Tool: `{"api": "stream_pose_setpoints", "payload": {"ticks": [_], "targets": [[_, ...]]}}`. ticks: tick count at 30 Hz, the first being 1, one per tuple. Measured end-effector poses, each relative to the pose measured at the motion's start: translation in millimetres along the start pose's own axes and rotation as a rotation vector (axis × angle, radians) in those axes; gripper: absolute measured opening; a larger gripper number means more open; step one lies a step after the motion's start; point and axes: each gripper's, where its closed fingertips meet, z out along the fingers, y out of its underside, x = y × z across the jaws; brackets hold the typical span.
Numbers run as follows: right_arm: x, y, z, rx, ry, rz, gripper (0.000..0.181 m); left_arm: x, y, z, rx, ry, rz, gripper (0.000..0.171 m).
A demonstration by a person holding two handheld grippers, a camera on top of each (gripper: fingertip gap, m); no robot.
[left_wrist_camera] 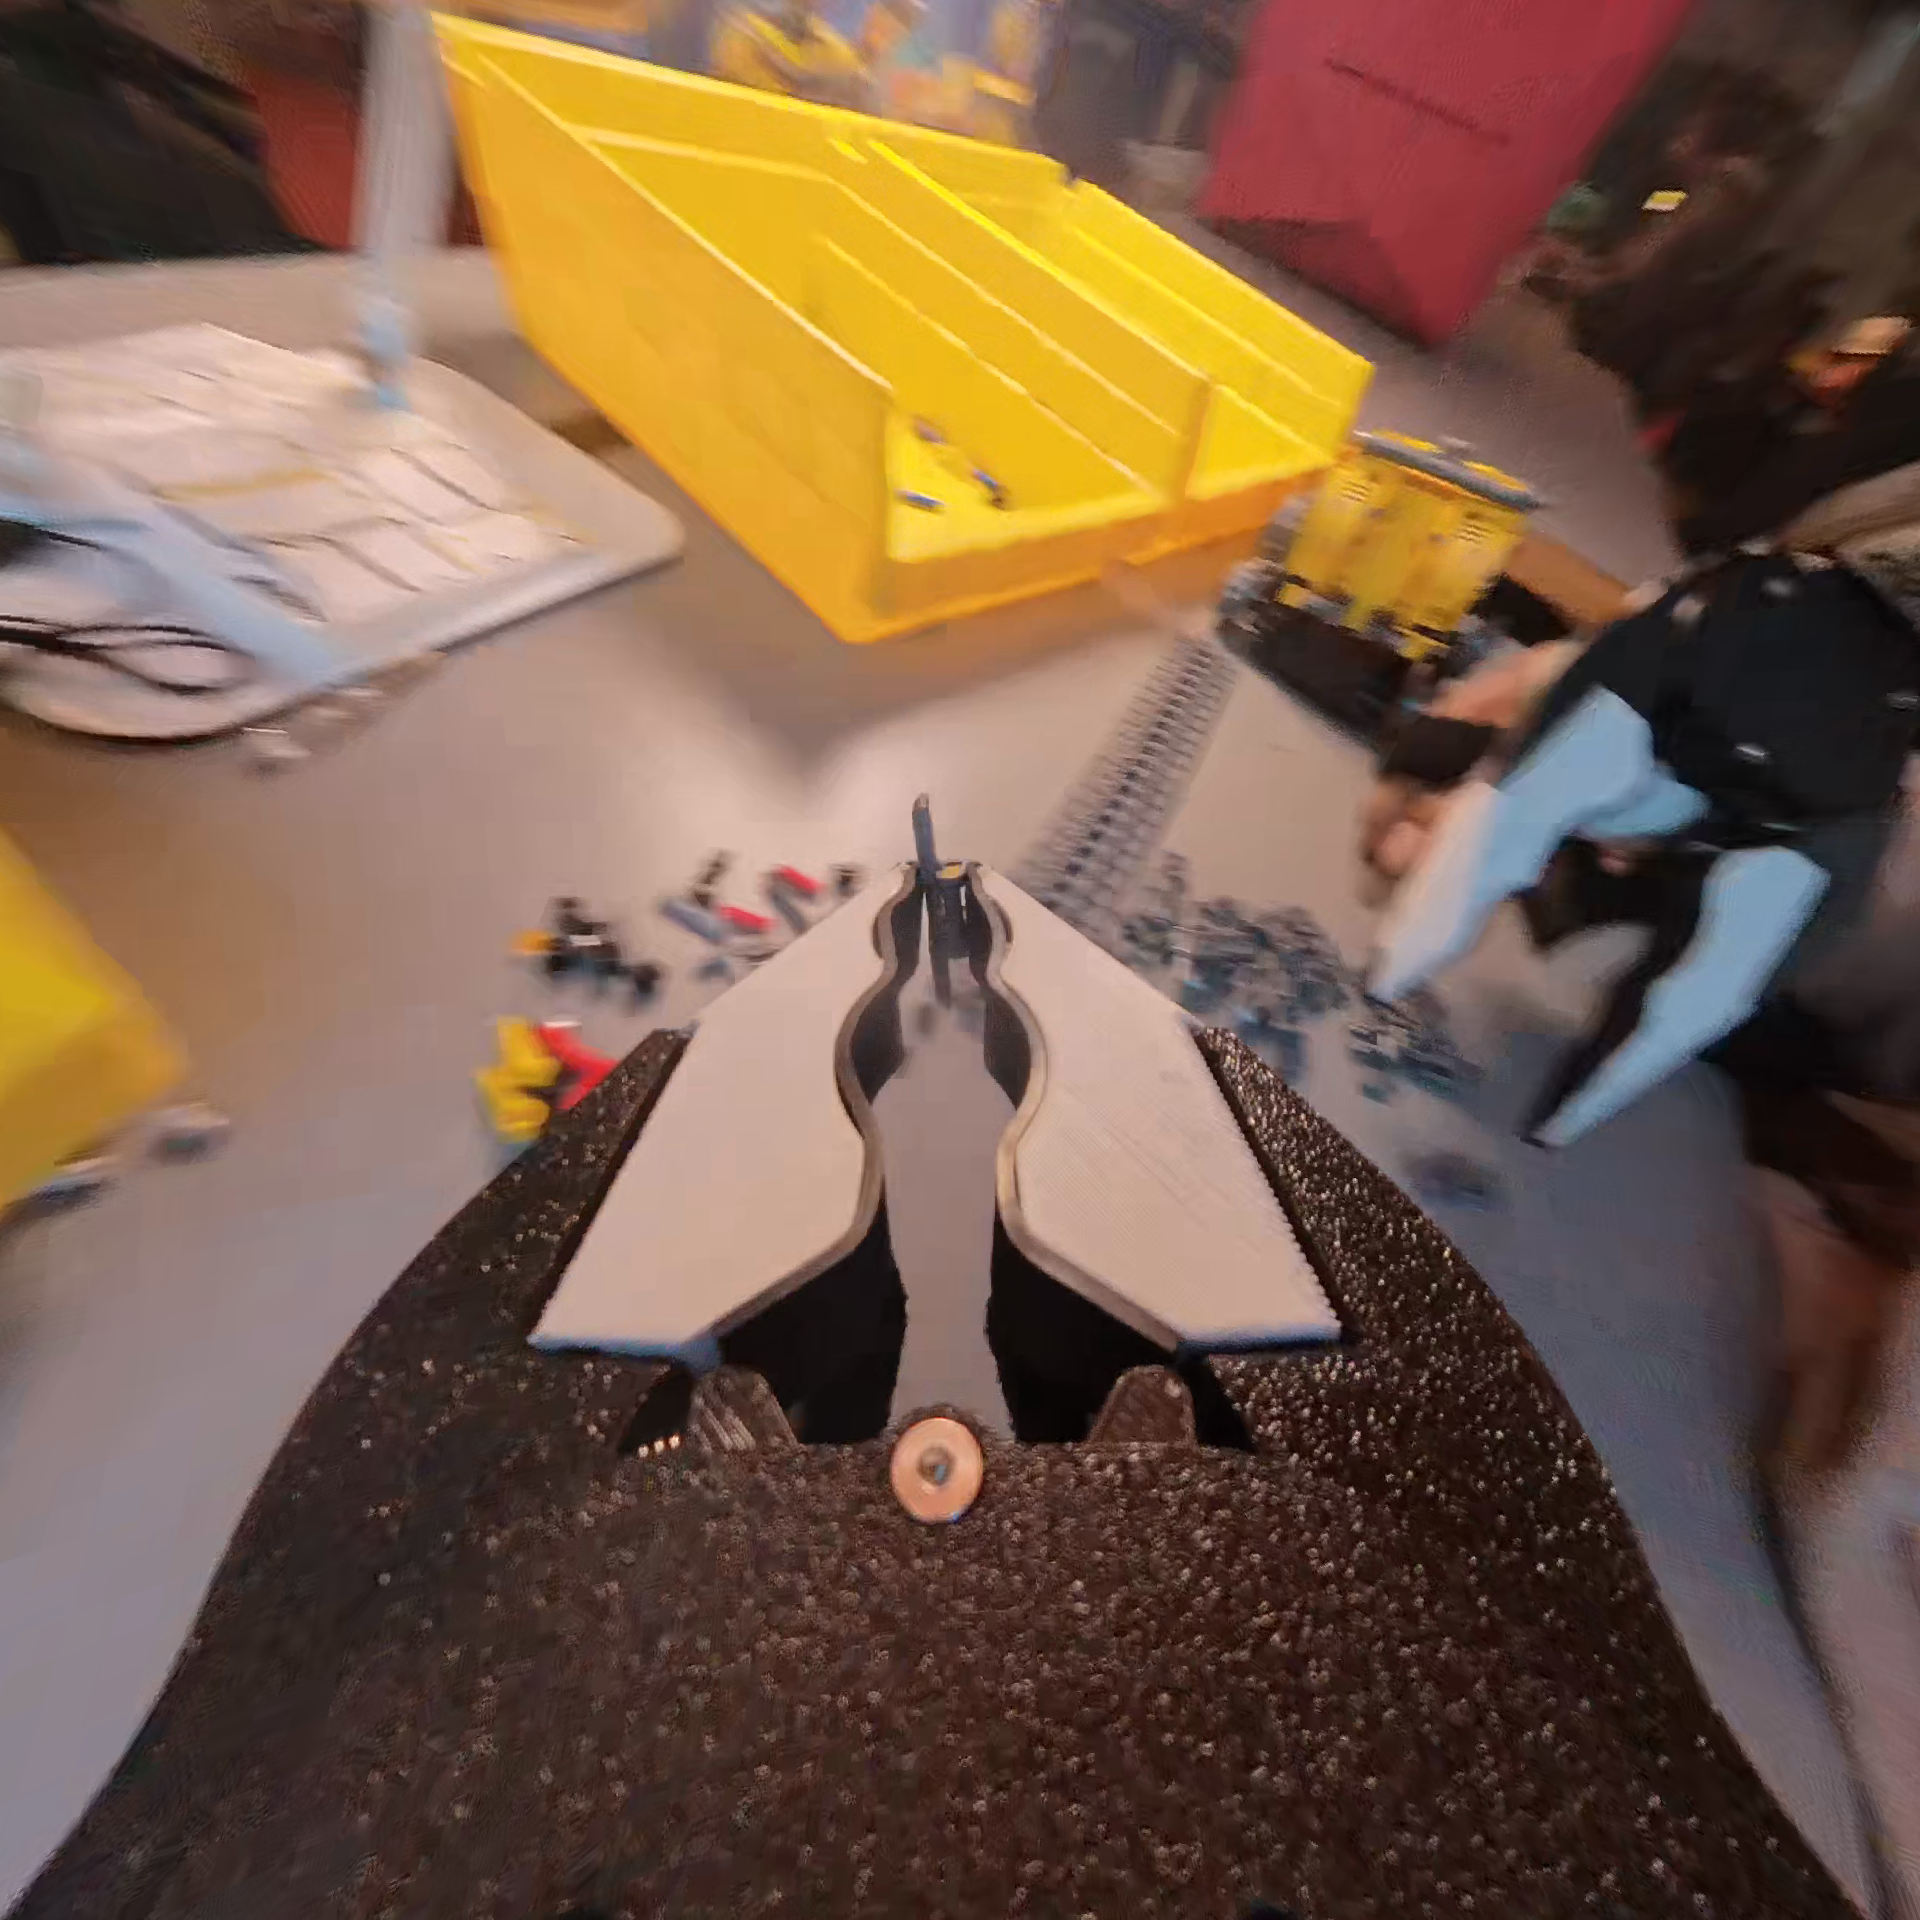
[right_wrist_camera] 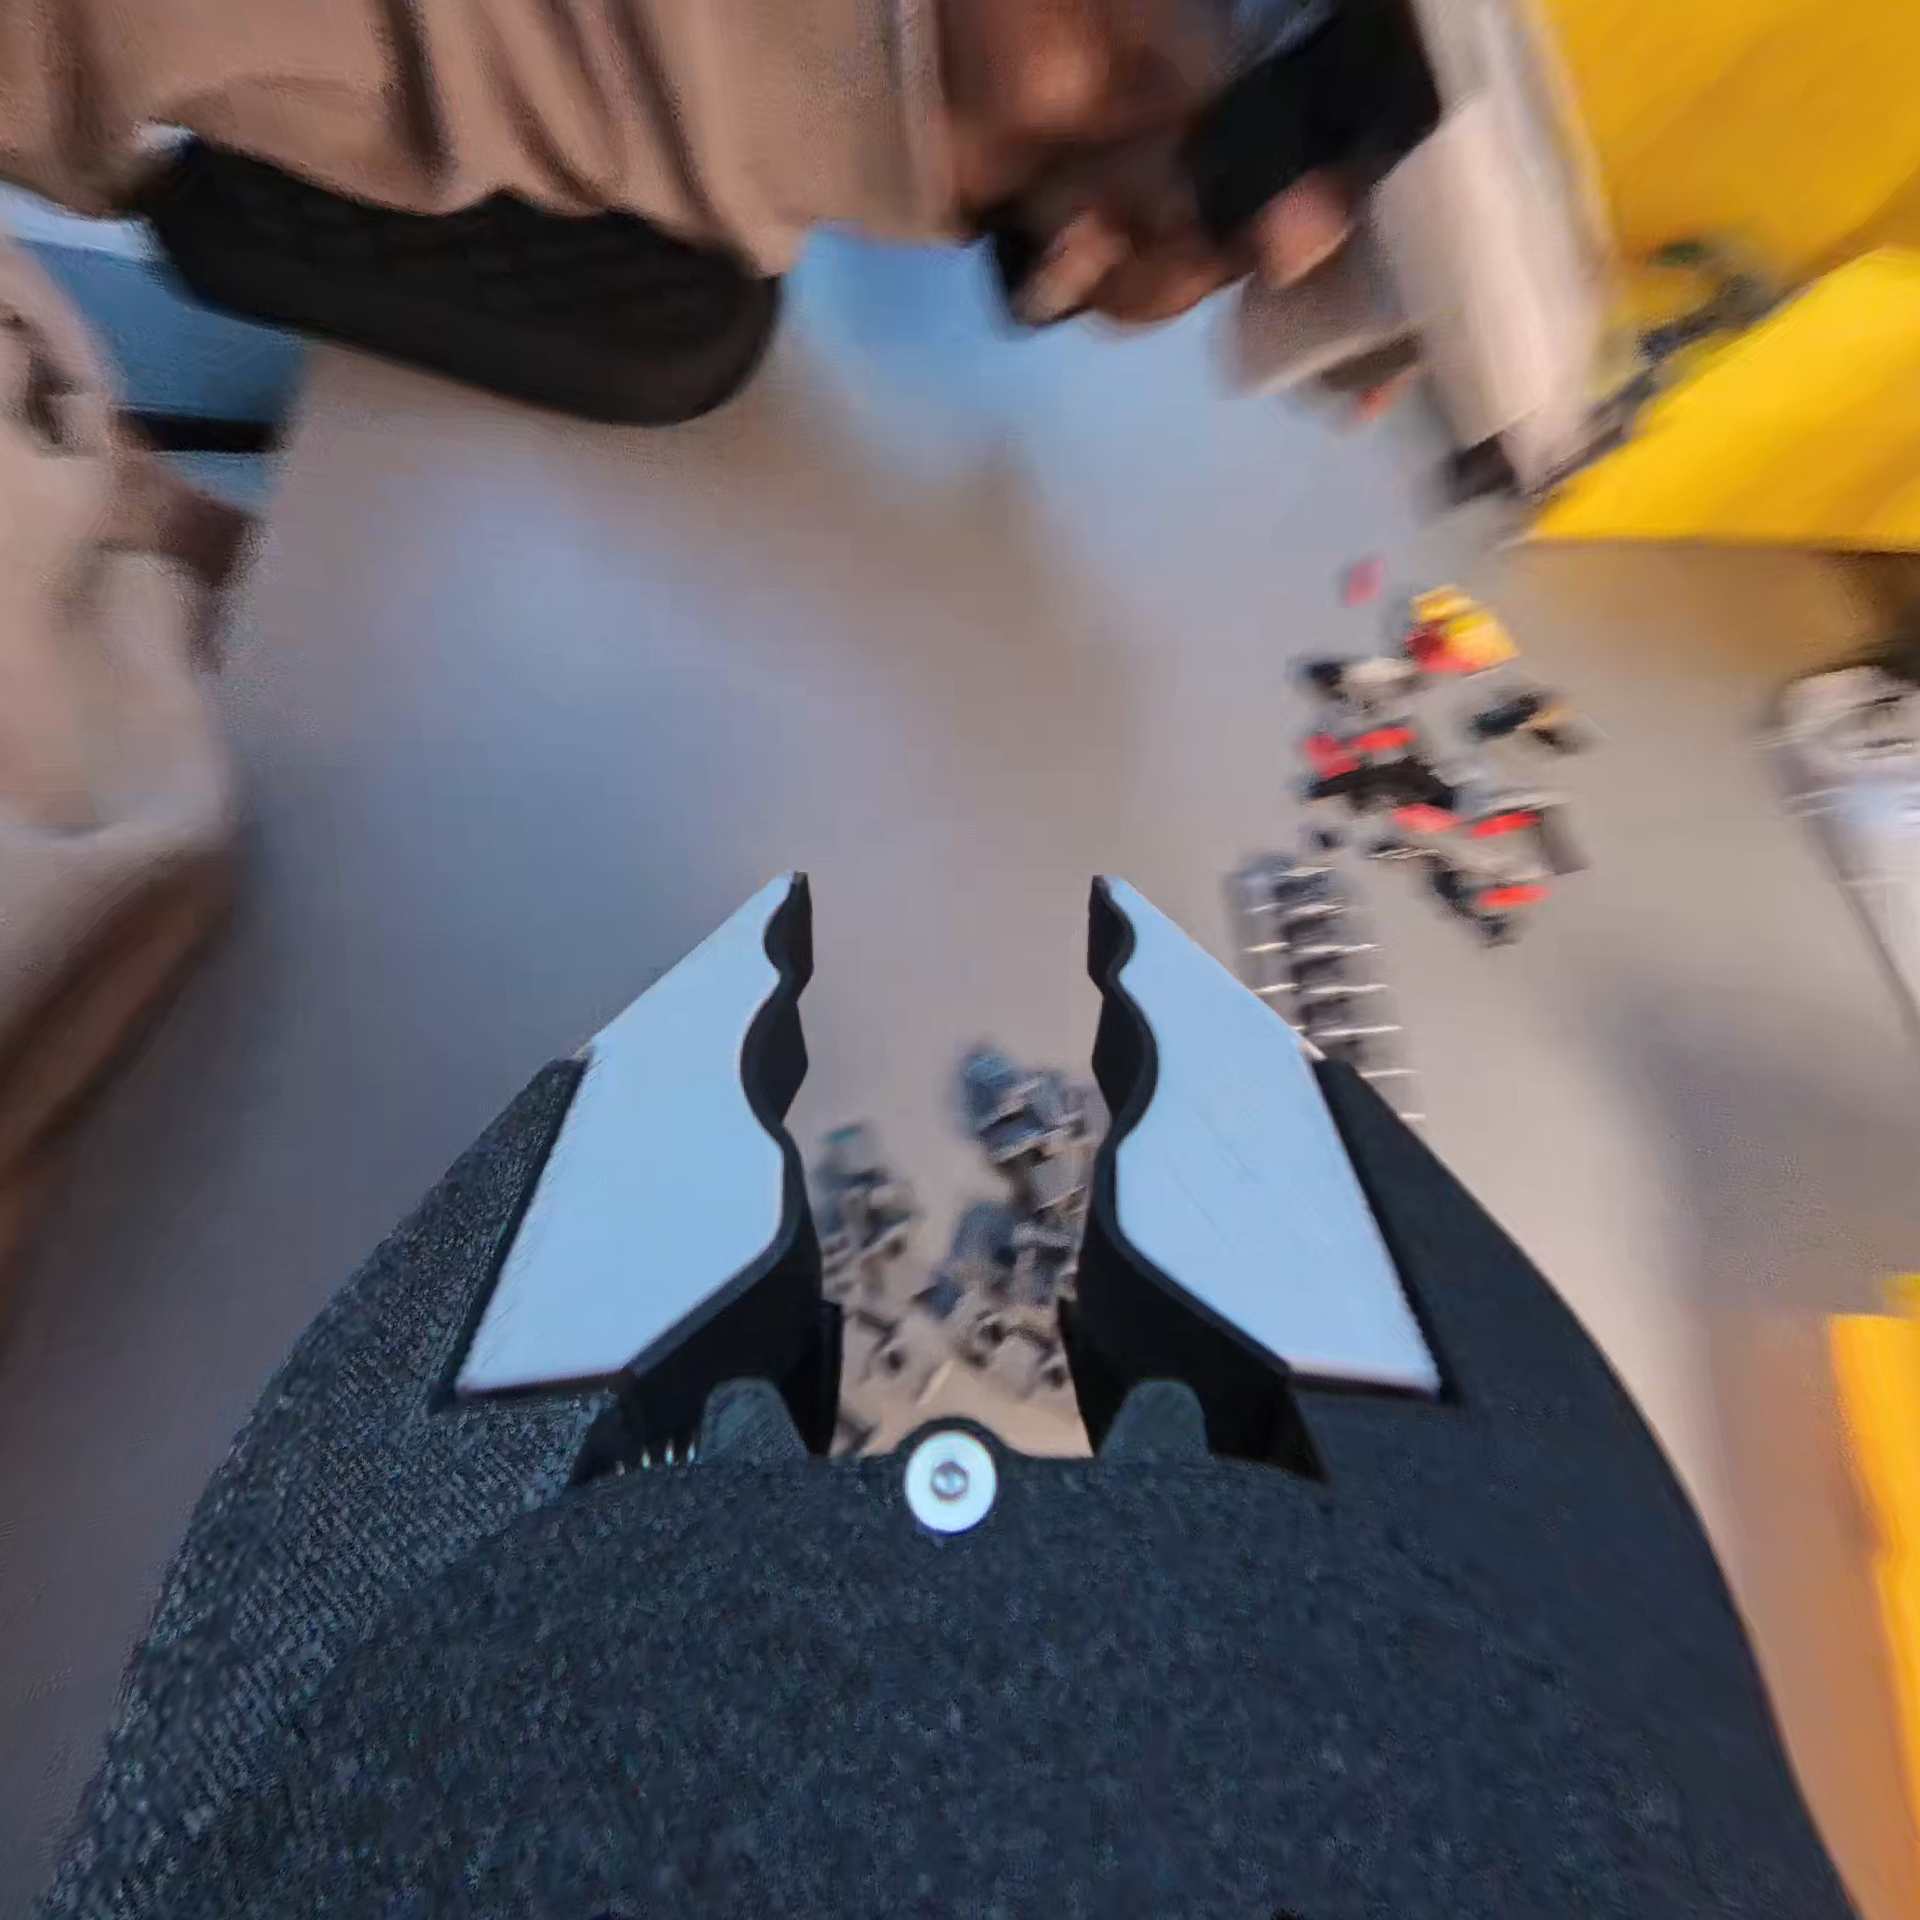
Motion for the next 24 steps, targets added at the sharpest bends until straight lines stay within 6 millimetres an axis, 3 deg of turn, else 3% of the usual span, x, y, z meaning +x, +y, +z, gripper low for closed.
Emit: {"api": "stream_pose_setpoints", "payload": {"ticks": [2, 4, 8, 11, 13, 16, 18, 20, 24], "targets": [[-31.1, 22.2, -5.9, -0.097, -0.2, 0.036, 0.06, -51.7, -19.8, -27.0, 0.075, -0.223, 0.029, 0.007], [-41.3, 42.0, -6.9, -0.185, -0.24, -0.001, 0.059, -99.5, -33.7, -54.8, 0.112, -0.415, 0.033, 0.008], [-56.2, 48.9, 0.6, -0.238, -0.294, -0.023, 0.055, -173.0, -36.9, -95.2, 0.106, -0.69, -0.02, 0.008], [-60.6, 55.7, 7.2, -0.295, -0.295, -0.037, 0.055, -203.9, -29.2, -108.4, 0.052, -0.808, -0.036, 0.008], [-62.3, 54.3, 10.1, -0.292, -0.29, -0.048, 0.047, -210.4, -27.9, -110.2, 0.032, -0.832, -0.039, 0.016], [-62.6, 53.2, 10.9, -0.289, -0.284, -0.052, 0.037, -196.8, -35.0, -104.5, 0.057, -0.775, -0.041, 0.042], [-60.7, 52.3, 11.2, -0.276, -0.269, -0.057, 0.035, -168.5, -45.0, -92.6, 0.09, -0.66, -0.014, 0.048], [-50.2, 40.9, 10.4, -0.196, -0.214, -0.066, 0.026, -118.1, -42.2, -65.3, 0.064, -0.408, -0.034, 0.049], [-5.8, -3.9, -5.8, 0.05, 0.03, -0.097, 0.025, 17.0, -9.7, -16.4, -0.049, 0.242, -0.214, 0.053]]}}
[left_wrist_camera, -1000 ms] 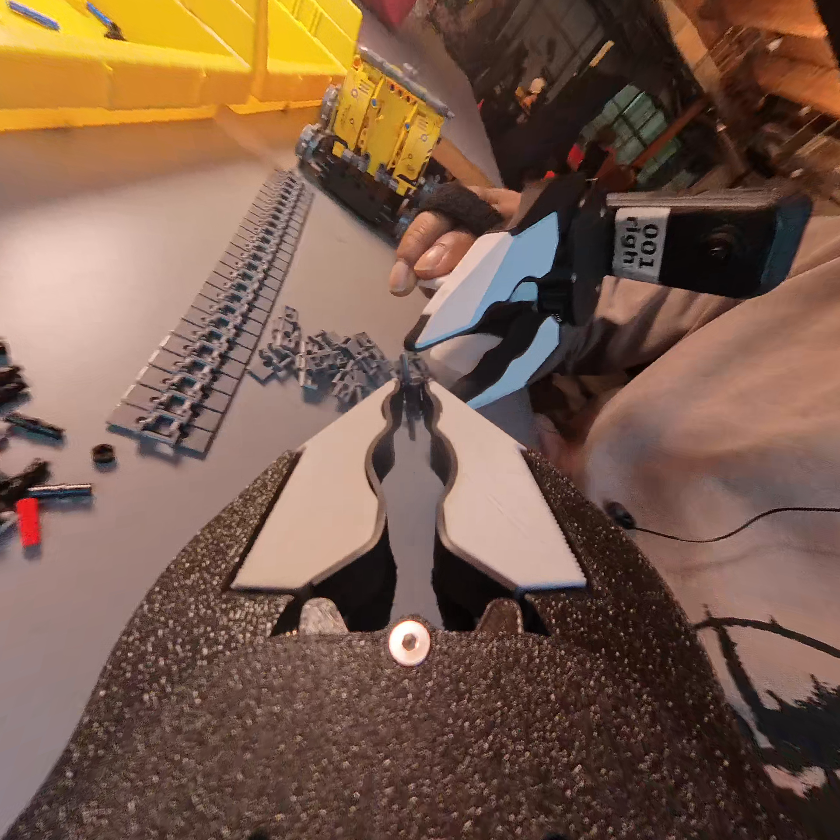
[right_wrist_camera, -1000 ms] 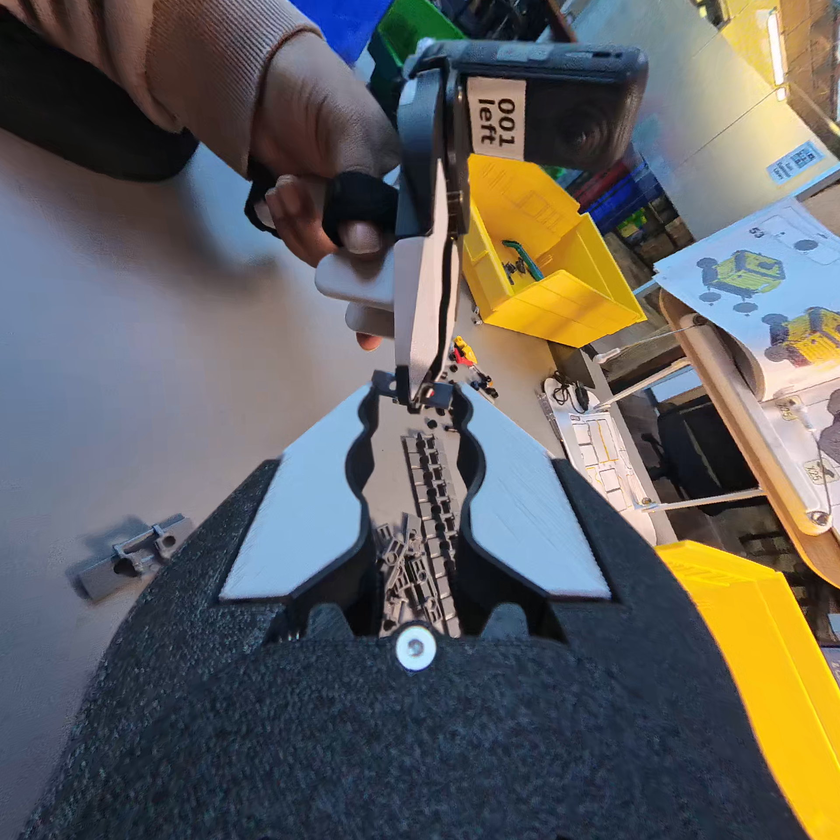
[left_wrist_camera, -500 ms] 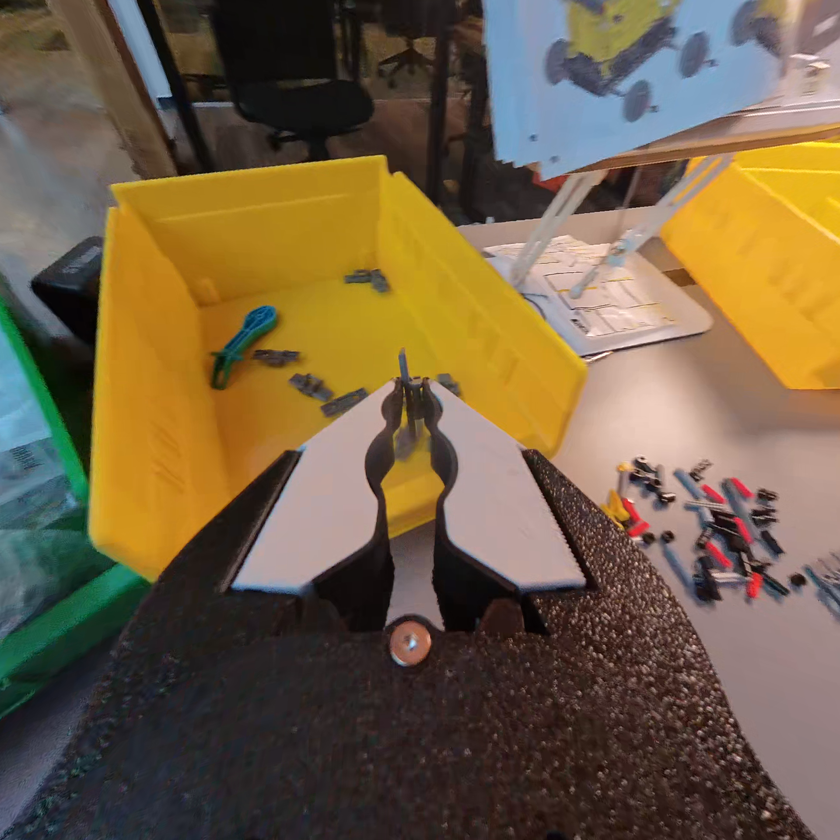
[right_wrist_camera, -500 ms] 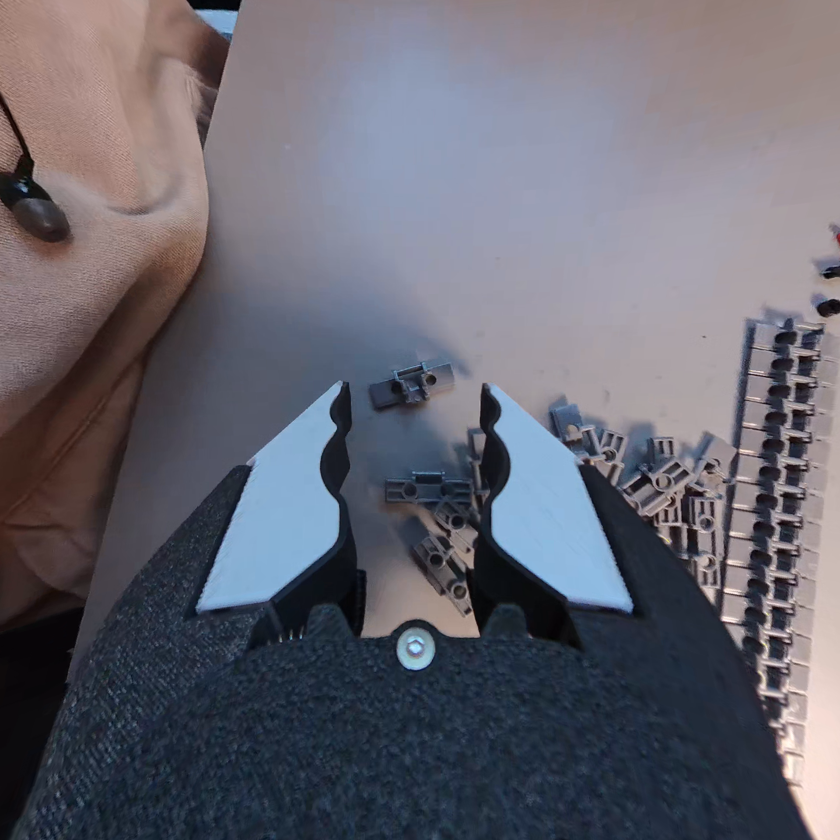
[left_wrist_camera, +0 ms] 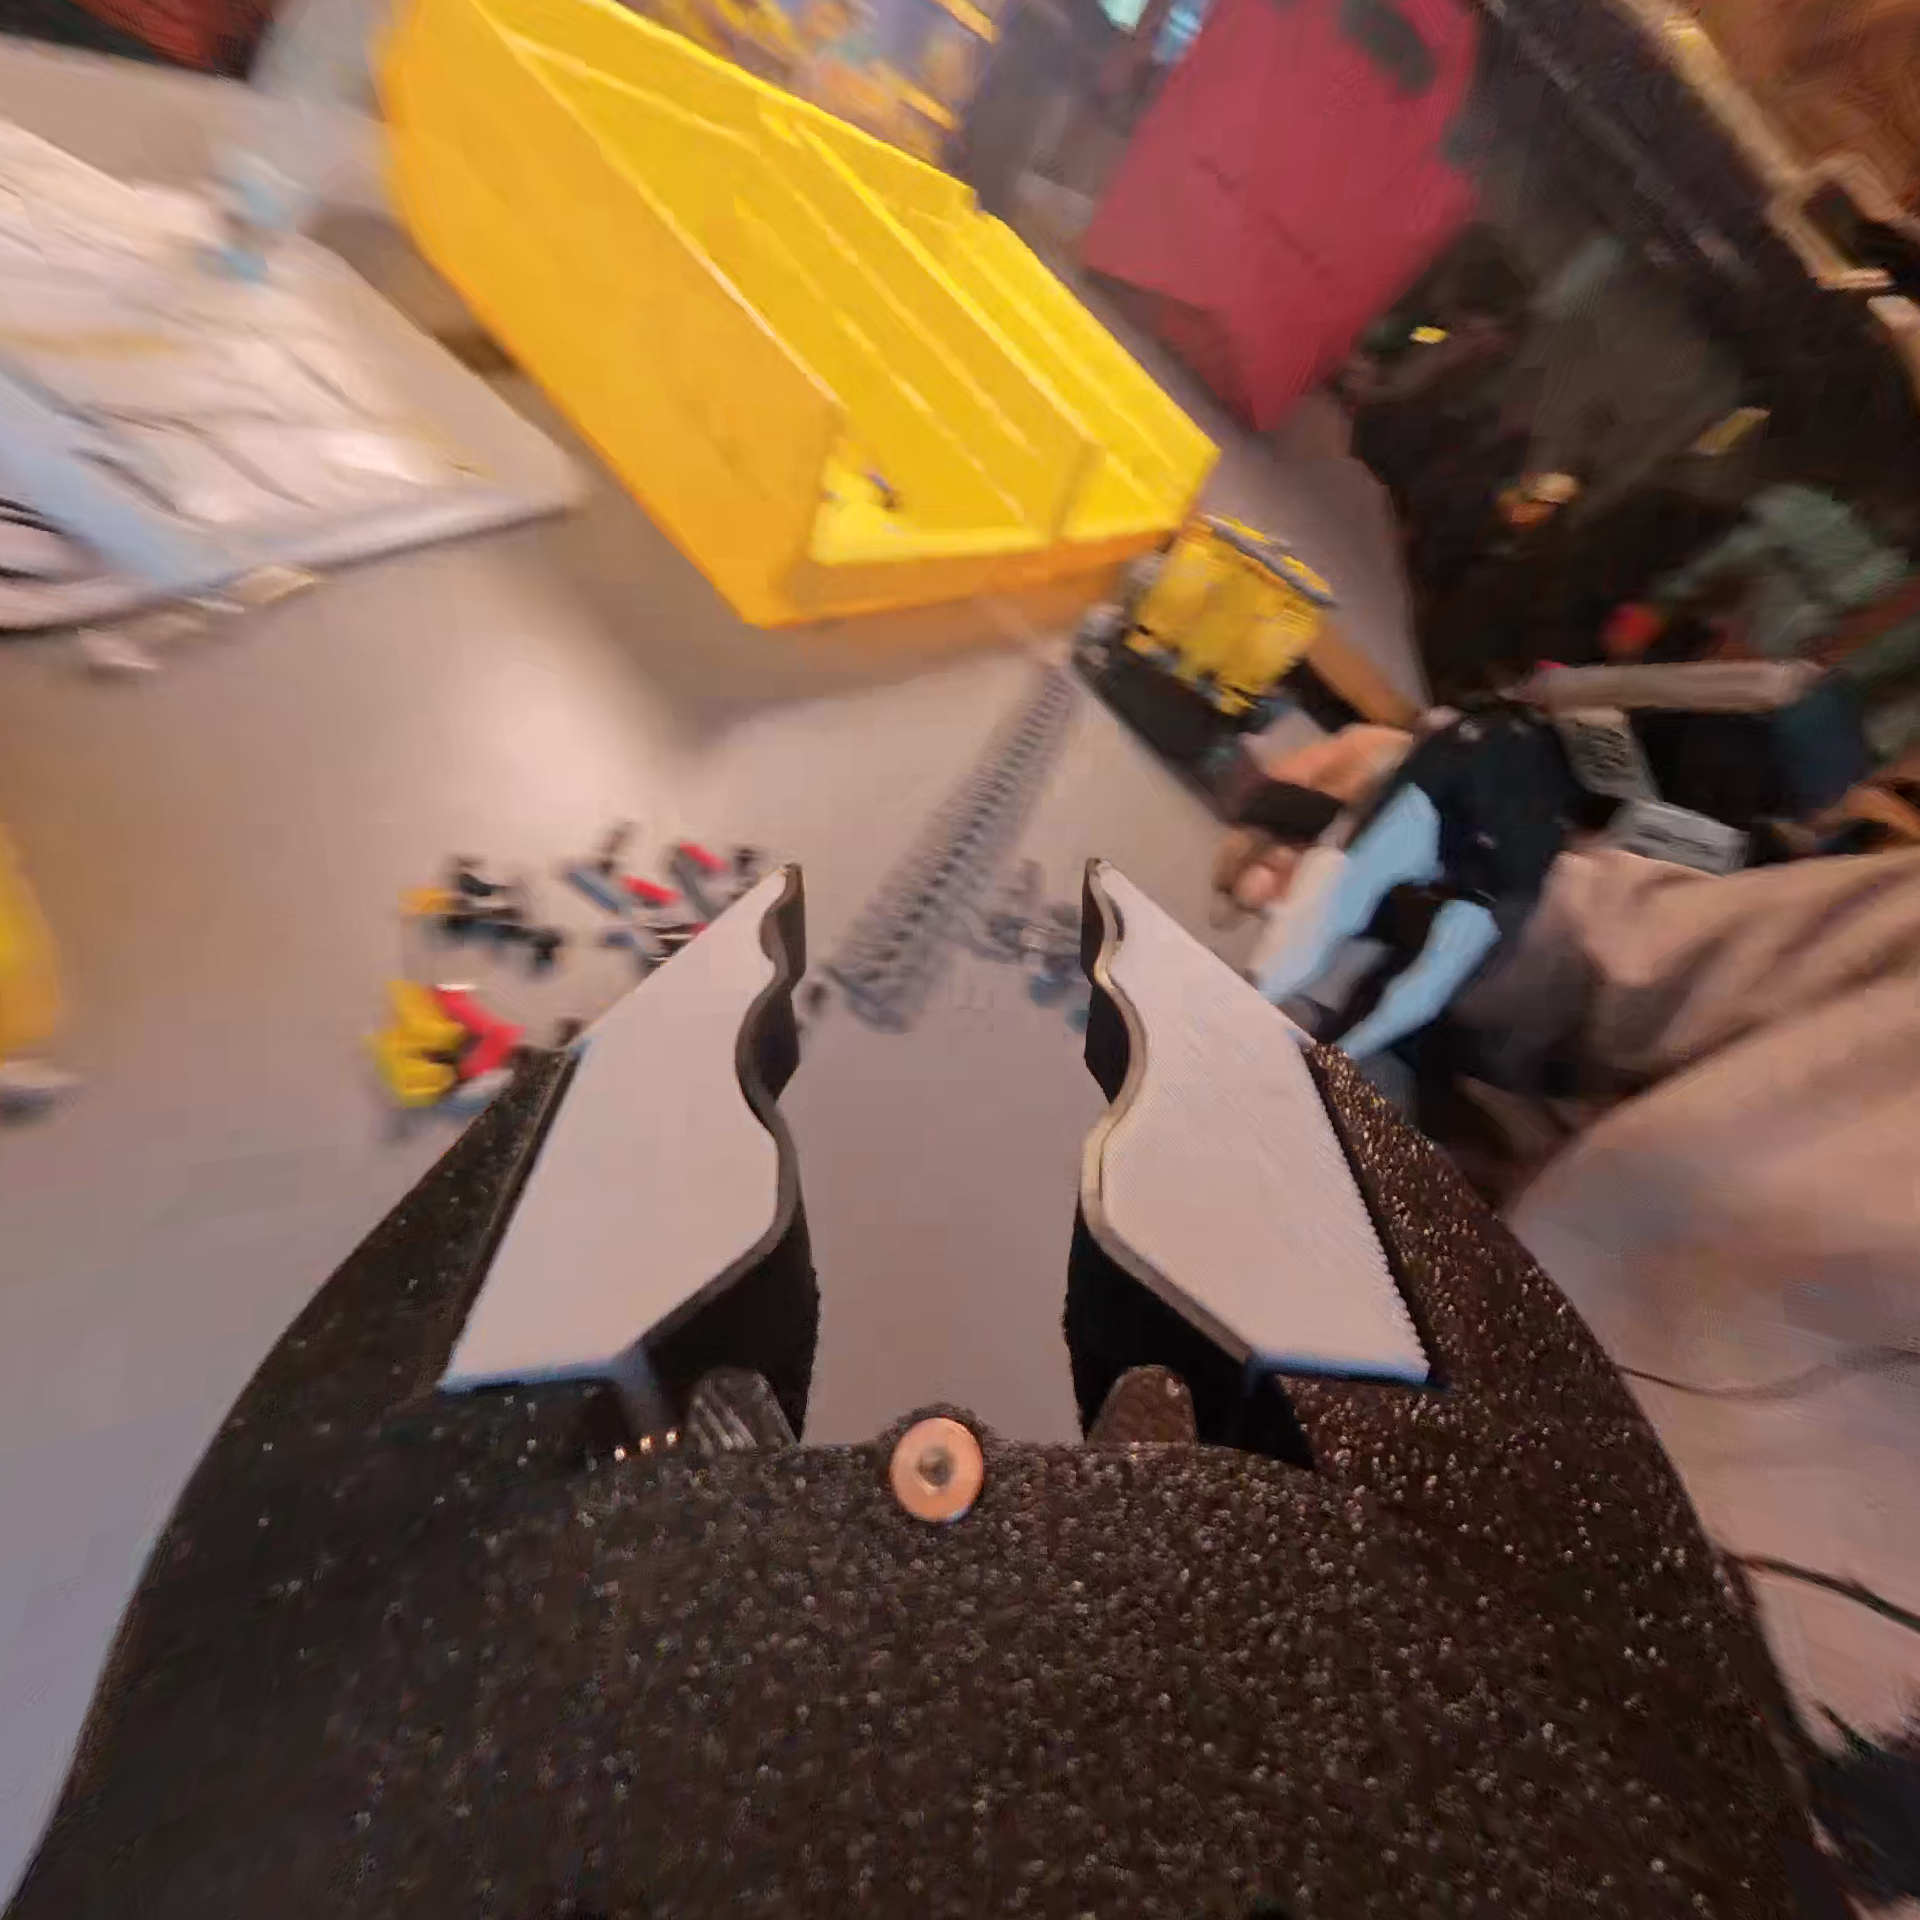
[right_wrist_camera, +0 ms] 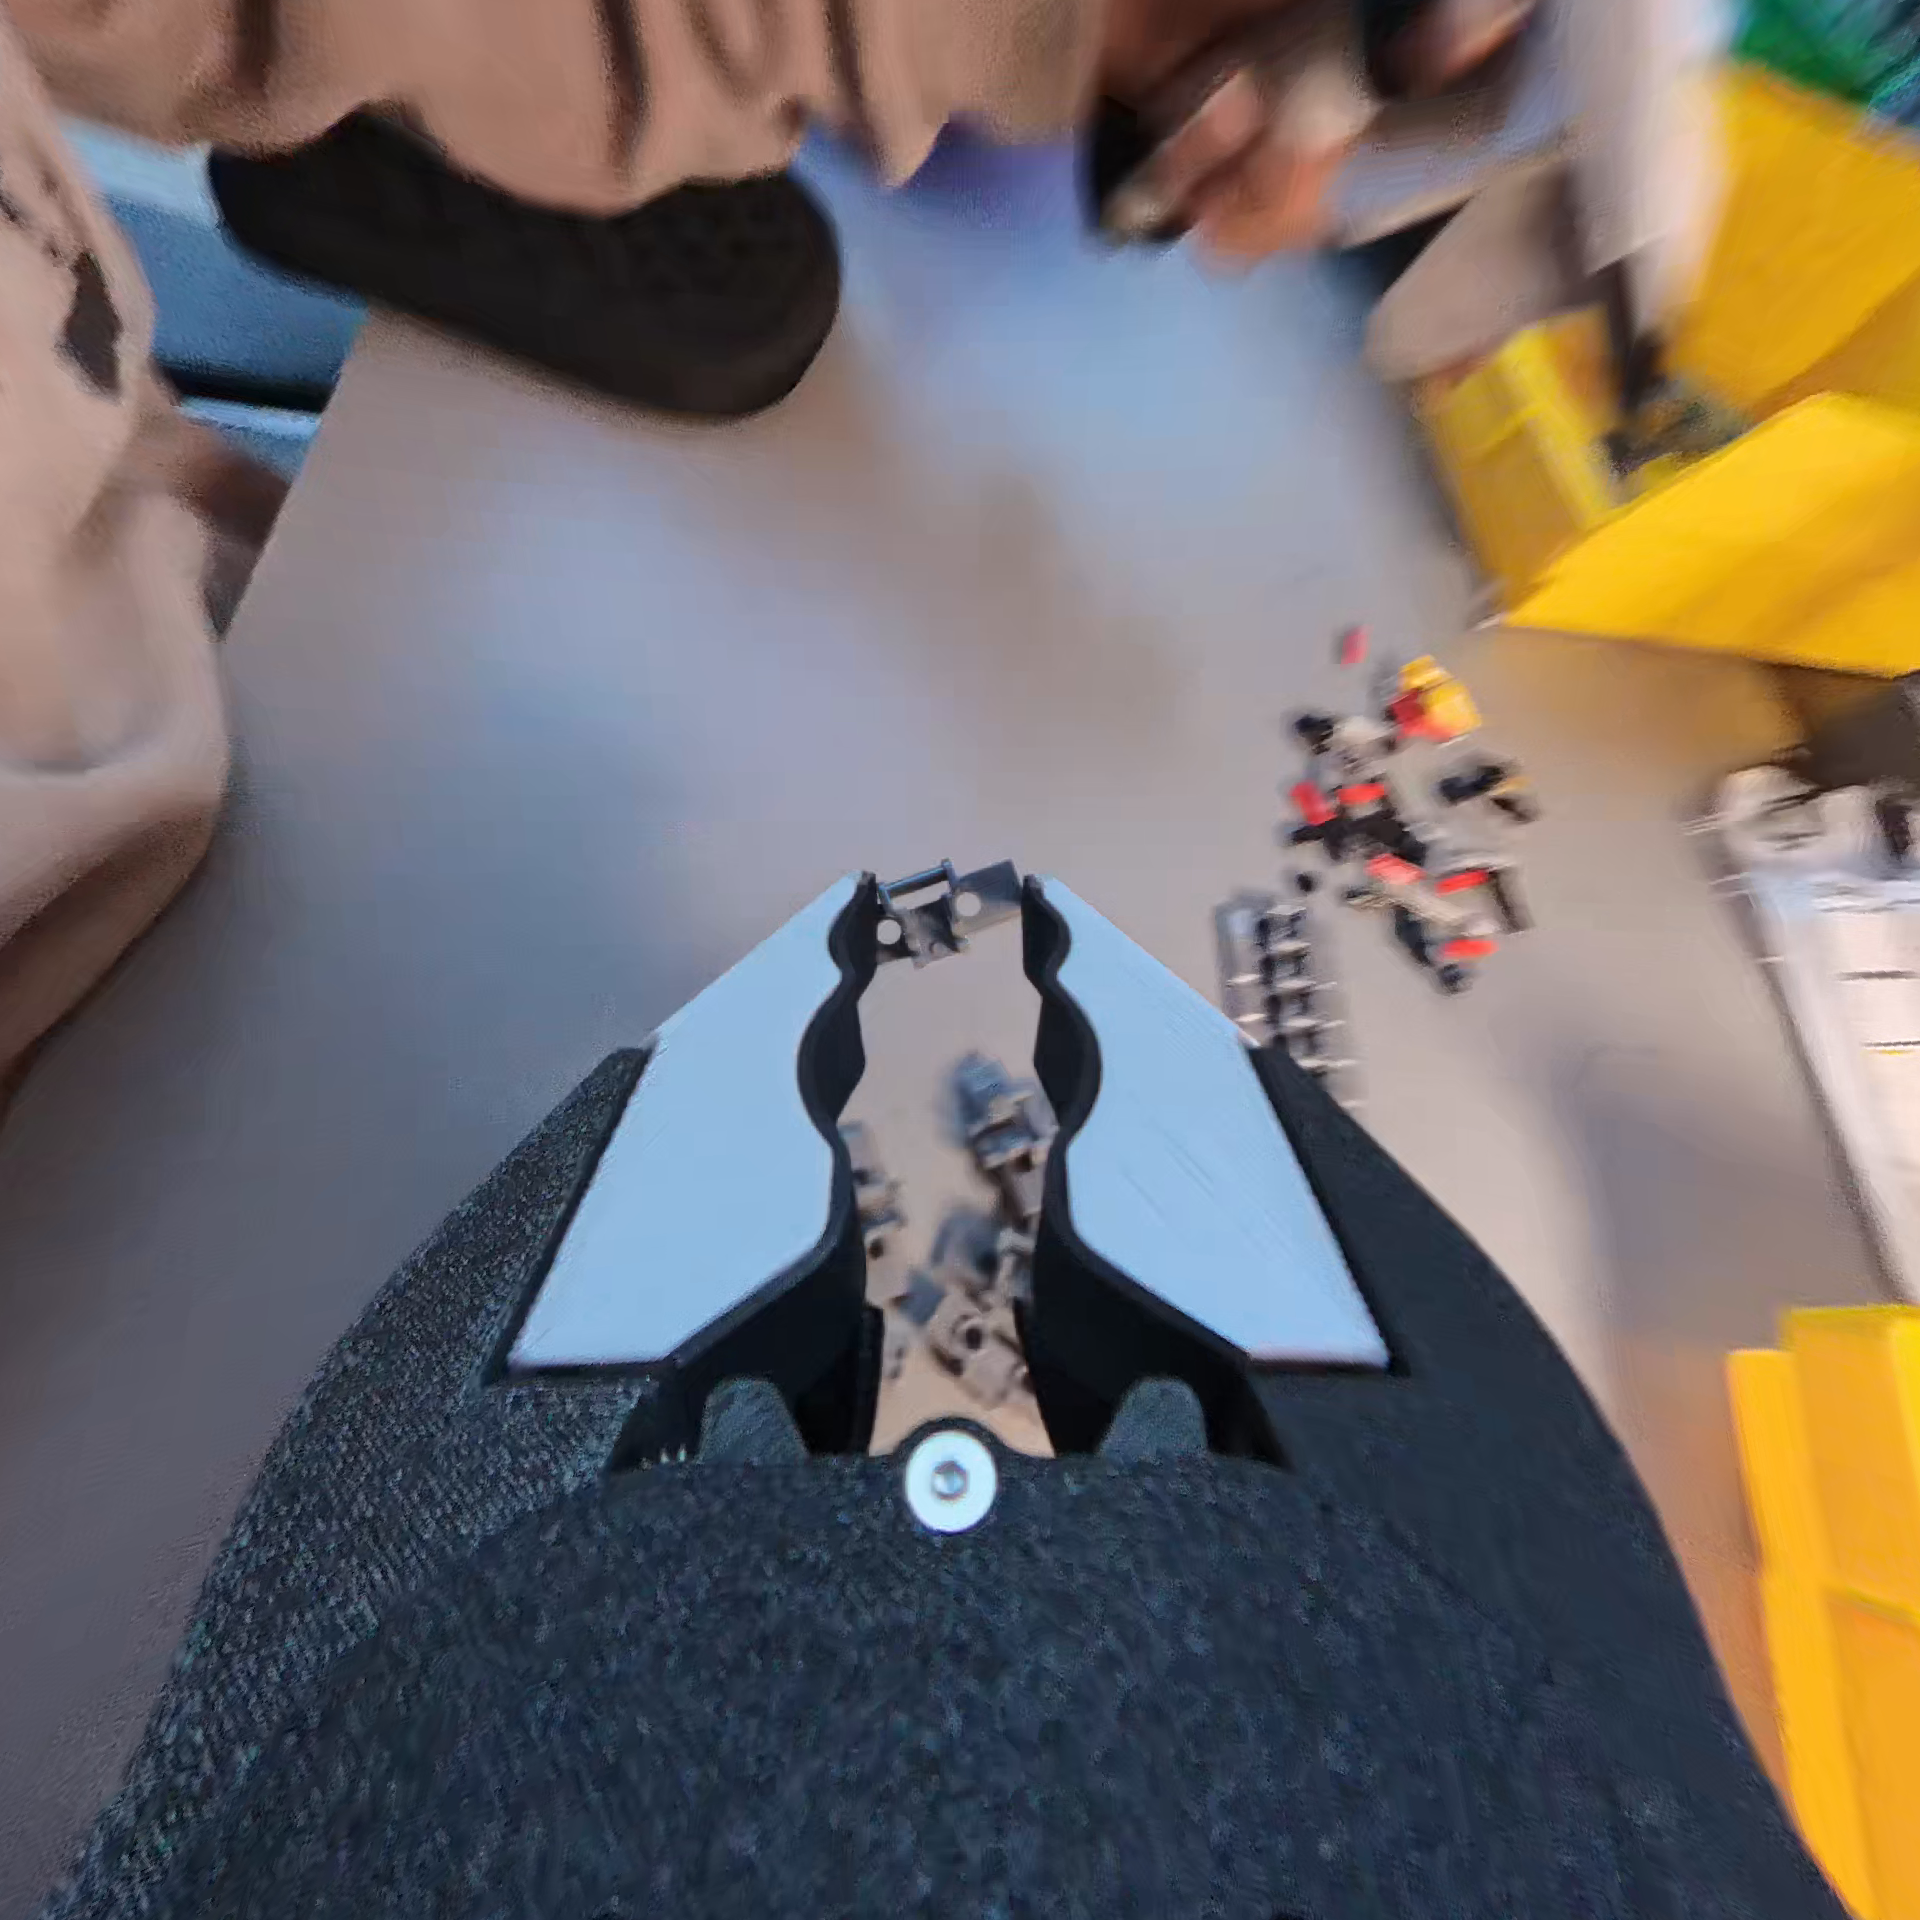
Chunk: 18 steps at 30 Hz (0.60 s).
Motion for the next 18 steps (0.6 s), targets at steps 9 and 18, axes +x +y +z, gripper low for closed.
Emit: {"api": "stream_pose_setpoints", "payload": {"ticks": [9, 18], "targets": [[38.2, -40.3, -20.6, 0.191, 0.315, -0.133, 0.013, 97.3, 56.6, 72.4, -0.144, 0.468, -0.167, 0.04], [38.6, -44.6, -23.2, 0.216, 0.355, -0.182, 0.011, 118.4, 49.3, 63.1, -0.105, 0.573, -0.116, 0.0]]}}
